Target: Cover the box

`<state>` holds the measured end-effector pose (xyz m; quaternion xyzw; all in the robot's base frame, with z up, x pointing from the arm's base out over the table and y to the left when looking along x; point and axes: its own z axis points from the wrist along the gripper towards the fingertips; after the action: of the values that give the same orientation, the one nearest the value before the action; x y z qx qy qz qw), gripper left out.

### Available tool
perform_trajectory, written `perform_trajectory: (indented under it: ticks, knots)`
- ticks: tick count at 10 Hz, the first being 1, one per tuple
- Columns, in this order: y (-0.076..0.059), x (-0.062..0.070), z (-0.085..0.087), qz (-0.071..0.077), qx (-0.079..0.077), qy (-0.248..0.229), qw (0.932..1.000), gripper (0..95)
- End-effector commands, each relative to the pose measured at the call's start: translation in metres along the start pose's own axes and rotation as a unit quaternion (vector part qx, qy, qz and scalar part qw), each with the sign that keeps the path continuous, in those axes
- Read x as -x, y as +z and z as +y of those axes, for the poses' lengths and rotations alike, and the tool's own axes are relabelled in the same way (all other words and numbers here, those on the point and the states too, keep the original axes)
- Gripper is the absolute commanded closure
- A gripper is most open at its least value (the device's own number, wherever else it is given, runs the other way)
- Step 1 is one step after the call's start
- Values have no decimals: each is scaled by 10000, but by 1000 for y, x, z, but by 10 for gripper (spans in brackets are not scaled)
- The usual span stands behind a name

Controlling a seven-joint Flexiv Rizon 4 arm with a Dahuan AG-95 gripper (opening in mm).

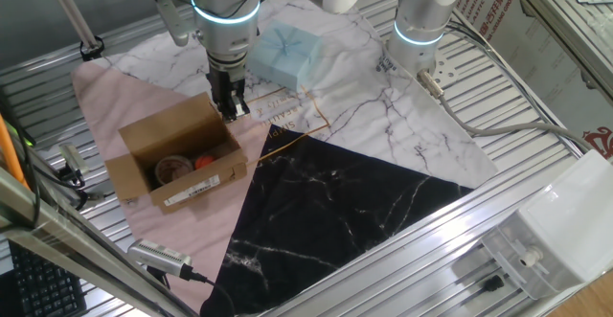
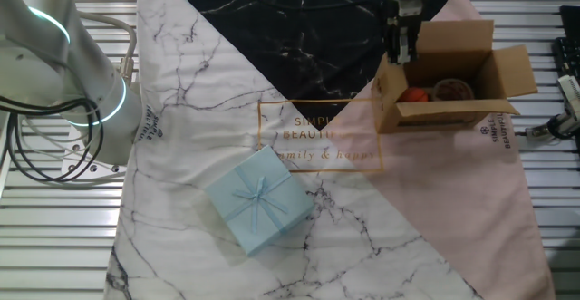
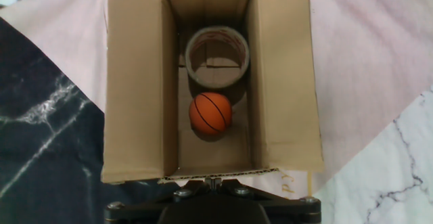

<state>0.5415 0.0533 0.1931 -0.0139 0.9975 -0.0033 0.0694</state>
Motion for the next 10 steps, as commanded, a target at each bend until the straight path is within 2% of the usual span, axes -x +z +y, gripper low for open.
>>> perform_trajectory:
  ticks: [1,5,10]
  knots:
    - [2,0,-1,-9,2,-16,10000,950]
    - [5,2,-2,-12,4,-42,10000,950]
    - [9,10,-1,0,8,-65,10000,950]
